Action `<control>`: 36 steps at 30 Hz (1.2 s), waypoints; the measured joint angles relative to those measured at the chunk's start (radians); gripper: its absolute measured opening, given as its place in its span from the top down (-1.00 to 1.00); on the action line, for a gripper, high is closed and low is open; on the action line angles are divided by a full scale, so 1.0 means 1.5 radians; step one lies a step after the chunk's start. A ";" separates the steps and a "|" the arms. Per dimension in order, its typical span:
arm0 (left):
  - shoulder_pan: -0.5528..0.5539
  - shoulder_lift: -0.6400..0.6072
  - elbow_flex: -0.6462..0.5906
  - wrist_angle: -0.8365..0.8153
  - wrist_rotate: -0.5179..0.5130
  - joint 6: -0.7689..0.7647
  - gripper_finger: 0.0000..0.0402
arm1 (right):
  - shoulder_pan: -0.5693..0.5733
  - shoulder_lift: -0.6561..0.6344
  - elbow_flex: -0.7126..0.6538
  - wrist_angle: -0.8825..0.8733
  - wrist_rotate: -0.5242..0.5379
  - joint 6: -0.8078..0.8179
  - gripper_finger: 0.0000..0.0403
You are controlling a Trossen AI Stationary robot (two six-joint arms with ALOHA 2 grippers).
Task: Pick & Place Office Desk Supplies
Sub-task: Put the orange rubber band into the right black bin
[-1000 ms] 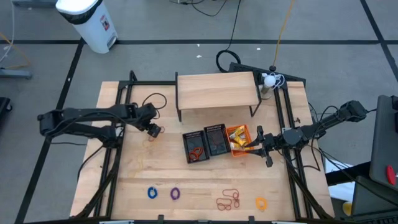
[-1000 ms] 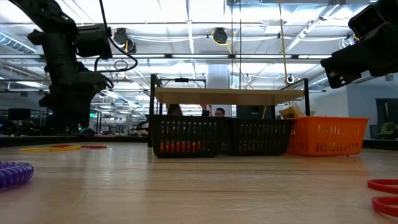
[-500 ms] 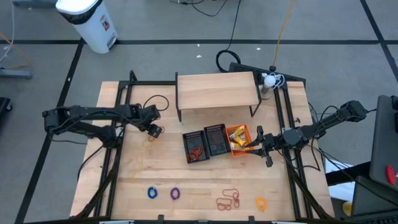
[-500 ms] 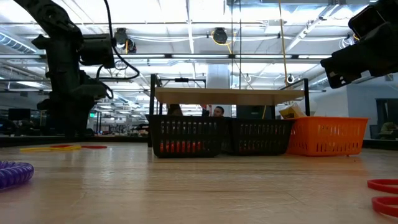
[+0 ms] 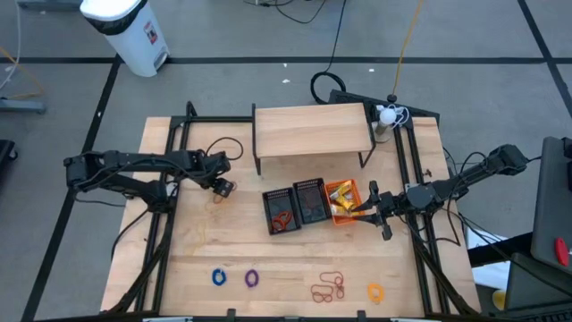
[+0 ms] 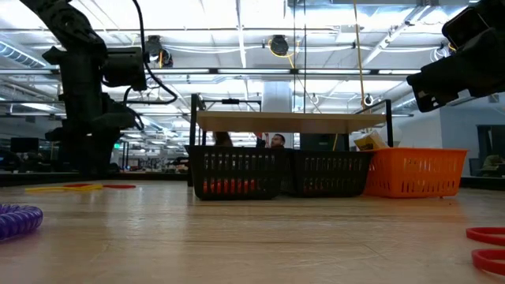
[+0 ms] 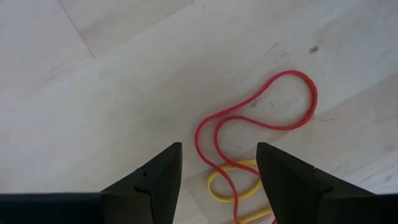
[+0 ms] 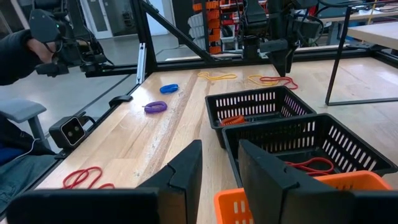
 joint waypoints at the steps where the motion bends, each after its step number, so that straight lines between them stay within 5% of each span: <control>1: 0.000 0.000 0.000 0.000 0.000 0.000 -0.03 | 0.000 0.000 0.000 0.000 0.000 0.000 0.54; 36: -0.004 0.000 0.000 -0.001 0.021 -0.005 -0.03 | 0.000 0.000 0.000 0.000 0.000 0.009 0.54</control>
